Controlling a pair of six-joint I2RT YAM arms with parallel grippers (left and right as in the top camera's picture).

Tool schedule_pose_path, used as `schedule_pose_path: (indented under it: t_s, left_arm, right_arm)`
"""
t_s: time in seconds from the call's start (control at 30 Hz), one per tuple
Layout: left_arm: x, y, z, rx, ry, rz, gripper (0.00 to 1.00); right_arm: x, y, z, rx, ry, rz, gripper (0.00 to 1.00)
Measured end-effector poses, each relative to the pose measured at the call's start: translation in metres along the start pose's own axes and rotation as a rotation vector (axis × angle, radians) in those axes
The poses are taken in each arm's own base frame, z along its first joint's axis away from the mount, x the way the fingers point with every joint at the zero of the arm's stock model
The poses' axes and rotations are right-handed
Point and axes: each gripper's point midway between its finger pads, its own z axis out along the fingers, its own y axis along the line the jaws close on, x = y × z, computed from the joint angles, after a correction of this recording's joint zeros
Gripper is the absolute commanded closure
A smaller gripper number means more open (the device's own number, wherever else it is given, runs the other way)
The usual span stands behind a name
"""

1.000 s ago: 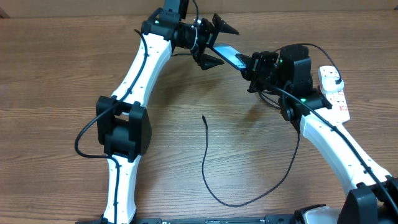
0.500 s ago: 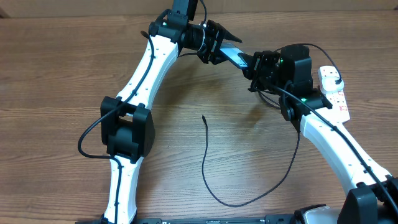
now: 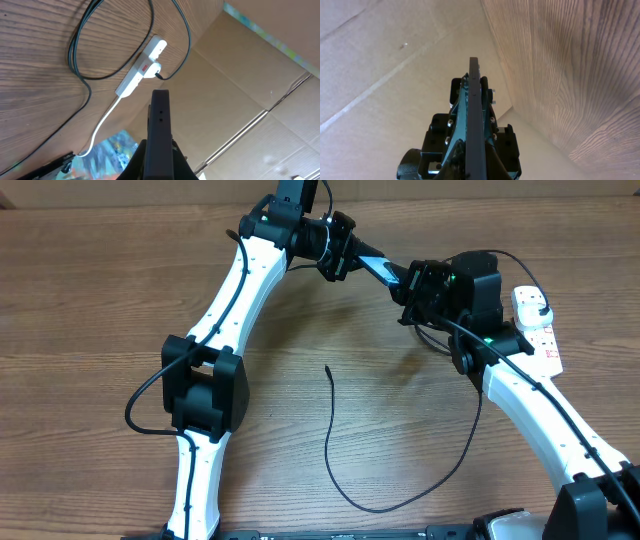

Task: Plug charger to phone and switch on socket

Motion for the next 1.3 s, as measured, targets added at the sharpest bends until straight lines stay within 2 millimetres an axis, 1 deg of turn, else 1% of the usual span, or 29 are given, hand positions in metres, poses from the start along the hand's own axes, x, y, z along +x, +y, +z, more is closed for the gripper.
schedule_pose_path:
  t_s: [0.03, 0.07, 0.1, 0.13, 0.17, 0.23, 0.3, 0.37, 0.4, 0.43, 0.47, 0.5, 0.57, 0.6, 0.63, 0.7, 0.73, 0.87, 0.9, 0.97, 1.0, 1.03, 1.07, 1.1, 1.13, 1.17, 1.23, 1.27, 1.3]
  left_arm:
    - [0.000, 0.001, 0.000, -0.003, -0.001, 0.007, 0.96]
    - [0.000, 0.002, 0.000, -0.005, -0.001, 0.021, 0.96]
    - [-0.001, -0.002, 0.000, 0.007, -0.003, 0.060, 0.96]
    - [-0.002, -0.008, -0.001, 0.026, -0.008, 0.104, 0.96]
    - [-0.003, -0.011, -0.002, 0.038, -0.007, 0.129, 0.96]
    - [-0.006, -0.013, -0.008, 0.052, -0.006, 0.155, 0.96]
    - [-0.014, -0.014, -0.018, 0.067, -0.011, 0.175, 0.96]
    - [-0.026, -0.015, -0.033, 0.083, -0.030, 0.201, 0.96]
    - [-0.047, -0.015, -0.060, 0.114, -0.059, 0.216, 0.96]
    - [-0.058, -0.015, -0.078, 0.135, -0.072, 0.245, 0.96]
    - [-0.061, -0.015, -0.084, 0.143, -0.077, 0.260, 0.96]
    - [-0.069, -0.014, -0.103, 0.169, -0.075, 0.303, 0.96]
    - [-0.076, -0.011, -0.129, 0.207, -0.065, 0.370, 0.96]
    - [-0.080, -0.009, -0.147, 0.234, -0.056, 0.421, 0.96]
    - [-0.080, -0.007, -0.159, 0.259, -0.042, 0.466, 0.96]
    - [-0.076, -0.007, -0.175, 0.307, -0.019, 0.559, 0.96]
    - [-0.076, -0.007, -0.181, 0.322, -0.014, 0.583, 0.96]
    - [-0.077, -0.006, -0.208, 0.387, -0.009, 0.668, 0.96]
    - [-0.078, -0.005, -0.215, 0.397, -0.014, 0.676, 0.96]
    - [-0.082, -0.003, -0.224, 0.409, -0.027, 0.684, 0.96]
    - [-0.082, -0.003, -0.227, 0.411, -0.030, 0.689, 0.96]
    - [-0.082, -0.003, -0.227, 0.413, -0.030, 0.692, 0.96]
    - [-0.082, -0.003, -0.227, 0.414, -0.029, 0.693, 0.96]
    - [-0.082, -0.003, -0.227, 0.415, -0.028, 0.697, 0.96]
    - [-0.082, -0.003, -0.227, 0.415, -0.028, 0.696, 0.96]
    - [-0.082, -0.003, -0.227, 0.414, -0.028, 0.696, 0.96]
    - [-0.082, -0.003, -0.227, 0.415, -0.029, 0.696, 0.96]
    - [-0.082, -0.003, -0.227, 0.414, -0.029, 0.697, 0.96]
    - [-0.082, -0.003, -0.227, 0.414, -0.029, 0.696, 0.96]
  right_arm:
    - [0.000, 0.000, 0.000, -0.002, 0.001, -0.016, 0.60]
    - [0.001, 0.003, 0.000, -0.010, 0.001, -0.031, 0.44]
    - [0.002, 0.002, 0.000, -0.004, 0.010, -0.046, 0.23]
    - [0.007, -0.002, 0.001, 0.008, 0.028, -0.069, 0.04]
    - [0.010, -0.004, 0.001, 0.016, 0.044, -0.098, 0.00]
    - [0.014, -0.005, 0.001, 0.020, 0.061, -0.152, 0.00]
    - [0.018, -0.003, 0.001, 0.013, 0.085, -0.206, 0.00]
    - [0.023, 0.000, -0.002, -0.001, 0.129, -0.296, 0.00]
    - [0.023, 0.000, -0.003, 0.001, 0.142, -0.326, 0.00]
    - [0.022, 0.001, -0.005, 0.000, 0.158, -0.361, 0.00]
    - [0.020, 0.003, -0.007, -0.002, 0.167, -0.393, 0.00]
    - [0.018, 0.004, -0.009, -0.007, 0.181, -0.449, 0.00]
    - [0.017, 0.005, -0.013, -0.019, 0.210, -0.578, 0.00]
    - [0.021, 0.003, -0.014, -0.021, 0.235, -0.654, 0.00]
    - [0.023, 0.000, -0.014, -0.017, 0.253, -0.700, 0.00]
    - [0.022, -0.010, -0.015, 0.010, 0.272, -0.758, 0.00]
    - [0.022, -0.015, -0.015, 0.027, 0.281, -0.786, 0.00]
    - [0.021, -0.045, -0.015, 0.132, 0.302, -0.866, 0.00]
    - [0.023, -0.067, -0.014, 0.212, 0.309, -0.901, 0.00]
    - [0.029, -0.088, -0.013, 0.289, 0.304, -0.972, 0.00]
    - [0.032, -0.099, -0.013, 0.331, 0.294, -1.016, 0.00]
    - [0.036, -0.117, -0.013, 0.405, 0.275, -1.086, 0.00]
    - [0.037, -0.125, -0.013, 0.435, 0.265, -1.122, 0.00]
    - [0.035, -0.135, -0.015, 0.485, 0.245, -1.175, 0.00]
    - [0.034, -0.139, -0.015, 0.504, 0.240, -1.195, 0.00]
    - [0.031, -0.151, -0.015, 0.555, 0.222, -1.245, 0.00]
    - [0.027, -0.164, -0.009, 0.605, 0.219, -1.291, 0.00]
    - [0.023, -0.175, -0.005, 0.642, 0.228, -1.313, 0.00]
    - [0.015, -0.194, 0.001, 0.719, 0.241, -1.332, 0.00]
